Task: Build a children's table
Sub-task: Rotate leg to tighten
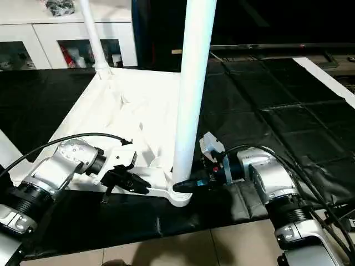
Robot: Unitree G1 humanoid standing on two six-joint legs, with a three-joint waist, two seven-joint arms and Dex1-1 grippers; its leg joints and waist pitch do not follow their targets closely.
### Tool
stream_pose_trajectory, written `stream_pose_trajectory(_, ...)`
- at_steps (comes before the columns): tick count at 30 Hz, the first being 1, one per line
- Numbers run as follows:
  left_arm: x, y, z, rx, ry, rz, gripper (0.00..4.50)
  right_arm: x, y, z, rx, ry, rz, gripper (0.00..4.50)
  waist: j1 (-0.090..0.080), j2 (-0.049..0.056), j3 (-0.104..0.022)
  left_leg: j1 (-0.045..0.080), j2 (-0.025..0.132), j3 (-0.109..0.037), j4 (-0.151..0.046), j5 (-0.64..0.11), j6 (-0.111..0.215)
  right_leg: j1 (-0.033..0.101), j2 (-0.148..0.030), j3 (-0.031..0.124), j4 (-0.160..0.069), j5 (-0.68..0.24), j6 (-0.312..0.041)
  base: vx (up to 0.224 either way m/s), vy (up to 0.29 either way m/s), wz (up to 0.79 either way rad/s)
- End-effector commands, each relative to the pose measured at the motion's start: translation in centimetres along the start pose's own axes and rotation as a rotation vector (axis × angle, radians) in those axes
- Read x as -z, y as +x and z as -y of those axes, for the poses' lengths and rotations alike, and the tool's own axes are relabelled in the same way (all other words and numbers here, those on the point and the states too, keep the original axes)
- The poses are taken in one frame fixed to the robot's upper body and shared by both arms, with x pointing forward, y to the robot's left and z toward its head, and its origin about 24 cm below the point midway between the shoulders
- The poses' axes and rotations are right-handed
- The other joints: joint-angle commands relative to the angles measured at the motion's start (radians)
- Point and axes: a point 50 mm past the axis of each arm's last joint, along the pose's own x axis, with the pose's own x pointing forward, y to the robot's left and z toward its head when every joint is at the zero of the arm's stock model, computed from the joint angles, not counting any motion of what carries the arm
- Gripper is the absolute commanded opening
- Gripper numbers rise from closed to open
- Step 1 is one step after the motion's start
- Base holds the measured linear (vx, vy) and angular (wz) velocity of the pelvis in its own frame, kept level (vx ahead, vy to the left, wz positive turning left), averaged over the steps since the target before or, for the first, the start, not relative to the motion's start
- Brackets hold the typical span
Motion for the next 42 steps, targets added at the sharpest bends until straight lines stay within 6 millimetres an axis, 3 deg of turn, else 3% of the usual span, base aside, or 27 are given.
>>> stream_pose_trajectory(1, -1.4, 0.0, -0.9, -0.091, -0.02, 0.064, 0.0, -0.1, 0.8, -0.3, 0.026, 0.024, 0.052, 2.11, -0.011, -0.008, -0.075, 0.003, 0.029, -0.001, -0.065, -0.128, 0.055, 0.058, -0.072, 0.059, -0.075, -0.31, -0.154, 0.0, 0.0, 0.0)
stream_pose_trajectory(5, -2.1, 0.1, -1.4, -0.198, -0.096, 0.123, 0.0, 0.4, 1.8, 0.0, 0.184, 0.058, 0.078, 2.08, -0.013, -0.009, -0.074, 0.004, 0.025, -0.003, -0.067, -0.135, 0.04, 0.058, -0.073, 0.057, -0.079, -0.351, -0.135, 0.0, 0.0, 0.0)
stream_pose_trajectory(7, -2.5, 0.2, -1.8, -0.259, -0.133, 0.152, 0.0, 0.5, 2.6, 0.4, 0.279, 0.085, 0.089, 2.06, -0.033, -0.013, -0.072, -0.005, 0.02, -0.006, -0.069, -0.141, 0.029, 0.062, -0.072, 0.053, -0.083, -0.385, -0.115, 0.0, 0.0, 0.0)
stream_pose_trajectory(10, -3.2, 0.7, -2.4, -0.342, -0.186, 0.2, 0.0, 0.4, 3.8, 1.3, 0.408, 0.095, 0.104, 2.04, -0.049, -0.012, -0.072, -0.004, 0.013, -0.005, -0.065, -0.146, 0.033, 0.061, -0.072, 0.051, -0.093, -0.421, -0.096, 0.0, 0.0, 0.0)
stream_pose_trajectory(11, -3.4, 0.8, -2.5, -0.364, -0.198, 0.212, 0.0, 0.4, 4.2, 1.5, 0.443, 0.098, 0.108, 2.04, -0.057, -0.012, -0.07, -0.01, 0.013, -0.005, -0.065, -0.133, 0.031, 0.063, -0.07, 0.05, -0.091, -0.418, -0.094, 0.0, 0.0, 0.0)
stream_pose_trajectory(12, -4.0, 1.5, -2.9, -0.416, -0.233, 0.245, 0.0, 0.0, 5.3, 2.0, 0.514, 0.117, 0.13, 2.01, -0.064, -0.012, -0.073, -0.008, 0.011, -0.005, -0.063, -0.129, 0.028, 0.062, -0.07, 0.048, -0.094, -0.424, -0.09, 0.0, 0.0, 0.0)
stream_pose_trajectory(16, -5.1, 3.0, -3.5, -0.505, -0.304, 0.299, 0.0, -1.2, 7.5, 2.9, 0.623, 0.159, 0.159, 1.98, -0.085, -0.014, -0.074, -0.007, 0.009, -0.005, -0.062, -0.126, 0.037, 0.062, -0.066, 0.047, -0.094, -0.404, -0.102, 0.0, 0.0, 0.0)
stream_pose_trajectory(18, -5.3, 3.2, -3.7, -0.519, -0.311, 0.31, 0.0, -1.5, 7.8, 3.1, 0.641, 0.161, 0.164, 1.96, -0.092, -0.012, -0.077, -0.011, 0.012, -0.007, -0.062, -0.098, 0.051, 0.063, -0.065, 0.05, -0.084, -0.329, -0.126, 0.0, 0.0, 0.0)
stream_pose_trajectory(21, -5.7, 3.4, -3.8, -0.537, -0.318, 0.326, 0.0, -1.9, 8.4, 3.3, 0.671, 0.134, 0.159, 1.96, -0.092, -0.01, -0.081, -0.01, 0.015, -0.005, -0.061, -0.072, 0.075, 0.065, -0.065, 0.054, -0.074, -0.234, -0.16, 0.0, 0.0, 0.0)
stream_pose_trajectory(23, -5.8, 3.4, -3.8, -0.551, -0.312, 0.322, 0.0, -2.3, 8.7, 3.3, 0.68, 0.076, 0.164, 1.96, -0.094, -0.016, -0.079, -0.012, 0.016, -0.005, -0.062, -0.068, 0.078, 0.066, -0.067, 0.054, -0.07, -0.216, -0.177, 0.0, 0.0, 0.0)
stream_pose_trajectory(24, -5.7, 3.4, -3.8, -0.554, -0.306, 0.311, 0.0, -2.5, 8.9, 3.1, 0.66, 0.066, 0.187, 1.96, -0.092, -0.015, -0.078, -0.01, 0.015, -0.003, -0.061, -0.081, 0.079, 0.064, -0.069, 0.054, -0.075, -0.237, -0.172, 0.0, 0.0, 0.0)
stream_pose_trajectory(25, -5.6, 3.4, -3.7, -0.555, -0.301, 0.301, 0.0, -2.6, 8.8, 3.0, 0.652, 0.074, 0.201, 2.5, -0.092, -0.014, -0.077, -0.01, 0.014, -0.003, -0.062, -0.089, 0.082, 0.066, -0.069, 0.055, -0.077, -0.253, -0.165, 0.0, 0.0, 0.0)
stream_pose_trajectory(26, -5.5, 3.3, -3.7, -0.555, -0.3, 0.298, 0.0, -2.6, 8.8, 3.0, 0.65, 0.076, 0.205, 2.63, -0.092, -0.014, -0.076, -0.01, 0.015, -0.003, -0.062, -0.089, 0.083, 0.066, -0.069, 0.055, -0.077, -0.256, -0.162, 0.0, 0.0, 0.0)
stream_pose_trajectory(28, -5.1, 3.2, -3.5, -0.546, -0.285, 0.276, 0.0, -2.6, 8.5, 2.8, 0.635, 0.101, 0.24, 2.62, -0.093, -0.014, -0.075, -0.01, 0.016, -0.003, -0.063, -0.097, 0.084, 0.065, -0.069, 0.055, -0.079, -0.274, -0.152, 0.0, 0.0, 0.0)
stream_pose_trajectory(30, -4.8, 2.9, -3.3, -0.525, -0.265, 0.258, 0.0, -2.3, 8.0, 2.5, 0.604, 0.094, 0.238, 2.99, -0.092, -0.013, -0.076, -0.008, 0.017, -0.004, -0.064, -0.097, 0.083, 0.064, -0.069, 0.056, -0.079, -0.274, -0.149, 0.0, 0.0, 0.0)
stream_pose_trajectory(37, -3.4, 1.7, -2.6, -0.429, -0.196, 0.182, 0.0, -1.1, 5.4, 1.5, 0.515, 0.051, 0.209, 3.62, -0.083, -0.008, -0.073, -0.007, 0.019, -0.004, -0.065, -0.122, 0.083, 0.063, -0.07, 0.056, -0.082, -0.285, -0.149, 0.0, 0.0, 0.0)
stream_pose_trajectory(42, -2.3, 0.7, -1.3, -0.248, -0.107, 0.144, 0.0, -0.6, 1.6, 0.7, 0.402, 0.031, 0.171, 4.07, -0.07, 0.0, -0.075, -0.003, 0.022, -0.006, -0.066, -0.131, 0.081, 0.065, -0.07, 0.058, -0.078, -0.259, -0.162, 0.0, 0.0, 0.0)
